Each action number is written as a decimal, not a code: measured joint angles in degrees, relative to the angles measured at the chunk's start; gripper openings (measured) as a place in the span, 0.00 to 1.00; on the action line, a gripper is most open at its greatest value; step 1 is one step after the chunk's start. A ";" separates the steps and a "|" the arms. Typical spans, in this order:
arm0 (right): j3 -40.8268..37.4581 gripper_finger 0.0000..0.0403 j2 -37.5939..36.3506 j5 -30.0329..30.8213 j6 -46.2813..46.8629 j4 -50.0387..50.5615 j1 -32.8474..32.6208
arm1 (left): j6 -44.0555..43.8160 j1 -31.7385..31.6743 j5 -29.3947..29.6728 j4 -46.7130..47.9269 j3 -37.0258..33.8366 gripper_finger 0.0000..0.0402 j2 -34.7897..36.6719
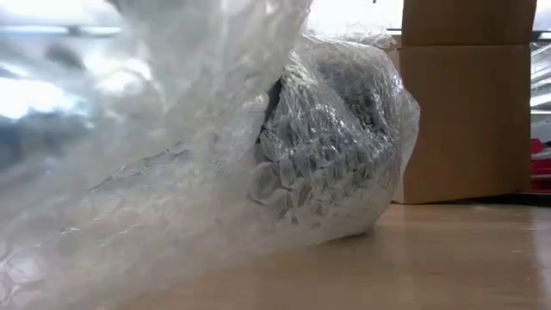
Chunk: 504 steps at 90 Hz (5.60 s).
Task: Wrap mug
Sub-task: Wrap the black mug with the transparent bubble wrap
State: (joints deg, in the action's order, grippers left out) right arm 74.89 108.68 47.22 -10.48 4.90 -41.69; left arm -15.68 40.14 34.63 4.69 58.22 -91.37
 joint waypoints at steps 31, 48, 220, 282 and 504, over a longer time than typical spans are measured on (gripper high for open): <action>0.00 0.02 -0.02 2.35 1.22 -0.39 4.95 | 0.50 0.13 -0.07 2.16 2.07 0.00 1.20; 0.00 0.00 -1.16 12.67 -7.00 0.53 5.89 | -1.05 0.88 -0.05 8.87 3.74 0.00 2.55; 6.57 0.00 -10.54 -16.74 24.45 32.72 2.38 | 3.65 -6.97 0.17 -6.64 4.35 0.00 -8.87; 5.25 0.00 0.12 -31.33 18.40 25.67 15.96 | 4.98 -4.83 -0.89 6.82 10.46 0.00 -5.49; 22.80 0.00 0.92 -38.84 0.13 44.32 18.07 | -9.67 -0.22 -0.63 39.19 19.87 0.00 -9.38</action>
State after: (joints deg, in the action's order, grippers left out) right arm 97.69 109.60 8.39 -10.34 49.22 -23.62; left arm -25.35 39.92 34.00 43.88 78.08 -100.75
